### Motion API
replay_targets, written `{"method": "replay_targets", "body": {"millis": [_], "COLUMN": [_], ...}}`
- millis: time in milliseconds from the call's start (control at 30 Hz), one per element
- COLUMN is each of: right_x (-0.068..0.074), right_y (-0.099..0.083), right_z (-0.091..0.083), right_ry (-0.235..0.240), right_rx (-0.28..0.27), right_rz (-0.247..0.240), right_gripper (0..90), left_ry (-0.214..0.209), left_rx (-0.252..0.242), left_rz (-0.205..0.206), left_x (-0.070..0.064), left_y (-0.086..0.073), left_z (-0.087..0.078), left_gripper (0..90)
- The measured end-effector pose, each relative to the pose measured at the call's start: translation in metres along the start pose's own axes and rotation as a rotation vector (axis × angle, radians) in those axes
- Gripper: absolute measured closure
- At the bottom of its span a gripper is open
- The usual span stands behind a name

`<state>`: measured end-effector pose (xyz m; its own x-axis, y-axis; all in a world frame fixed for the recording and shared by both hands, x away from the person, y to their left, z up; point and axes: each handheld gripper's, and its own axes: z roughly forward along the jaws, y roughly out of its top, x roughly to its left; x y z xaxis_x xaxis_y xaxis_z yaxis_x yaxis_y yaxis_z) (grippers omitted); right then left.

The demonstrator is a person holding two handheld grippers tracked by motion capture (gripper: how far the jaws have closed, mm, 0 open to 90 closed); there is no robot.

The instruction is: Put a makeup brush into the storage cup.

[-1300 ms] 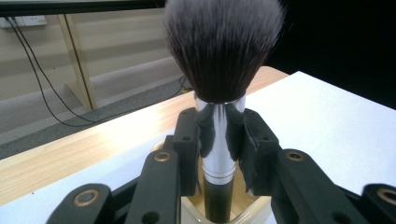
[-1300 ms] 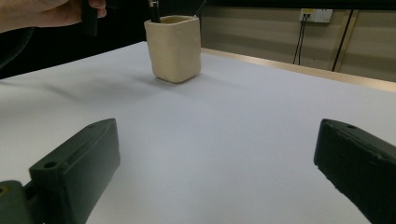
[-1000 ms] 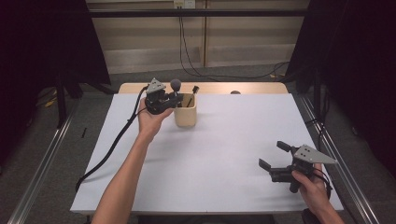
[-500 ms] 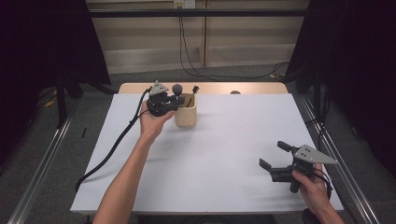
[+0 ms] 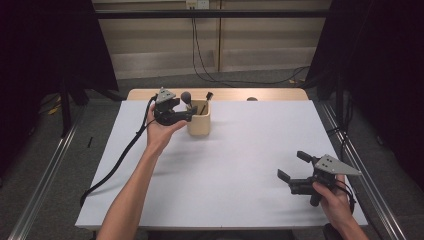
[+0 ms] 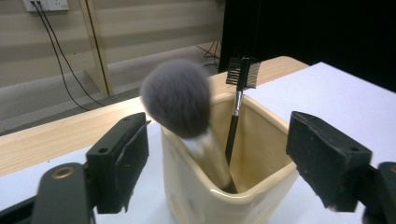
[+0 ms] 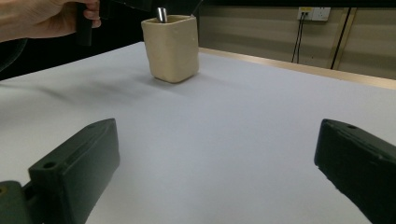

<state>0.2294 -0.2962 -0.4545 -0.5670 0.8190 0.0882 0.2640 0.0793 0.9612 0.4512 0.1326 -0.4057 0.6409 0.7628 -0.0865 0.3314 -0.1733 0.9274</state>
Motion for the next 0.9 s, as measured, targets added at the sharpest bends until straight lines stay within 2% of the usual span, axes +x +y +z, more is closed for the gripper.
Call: {"method": "replay_targets", "body": {"millis": [133,200,300,400,667,767,900], "right_x": [-0.001,-0.002,-0.003,-0.004,-0.003,-0.003,-0.003], "right_y": [-0.001,-0.001,-0.001,-0.001,0.000,0.000,0.001], "right_z": [0.001,0.001,0.002,0.001,0.000,-0.001,-0.004], "right_ry": [0.001,0.003,0.002,0.003,0.003,-0.002,-0.012], "right_rx": [0.002,0.002,0.000,-0.002,-0.006,-0.008,-0.010], "right_rz": [0.004,0.004,0.010,0.009,0.005,0.008,0.006], "right_gripper": [0.0,0.0,0.0,0.0,0.0,0.0,0.0], "left_ry": [-0.009,-0.011,-0.013,-0.022,-0.017,-0.019,-0.027], "left_rx": [-0.010,-0.022,-0.043,-0.047,-0.069,-0.085,-0.084], "left_rz": [0.002,0.018,0.007,0.014,0.049,0.046,0.049], "left_x": [0.001,0.000,0.000,0.000,0.000,-0.001,-0.001], "left_y": [0.002,0.003,0.004,0.003,0.001,0.001,0.000], "left_z": [-0.006,-0.009,-0.011,-0.015,-0.034,-0.042,-0.051], "left_gripper": [9.6,7.9,4.1,1.7,1.6,1.7,1.8]}}
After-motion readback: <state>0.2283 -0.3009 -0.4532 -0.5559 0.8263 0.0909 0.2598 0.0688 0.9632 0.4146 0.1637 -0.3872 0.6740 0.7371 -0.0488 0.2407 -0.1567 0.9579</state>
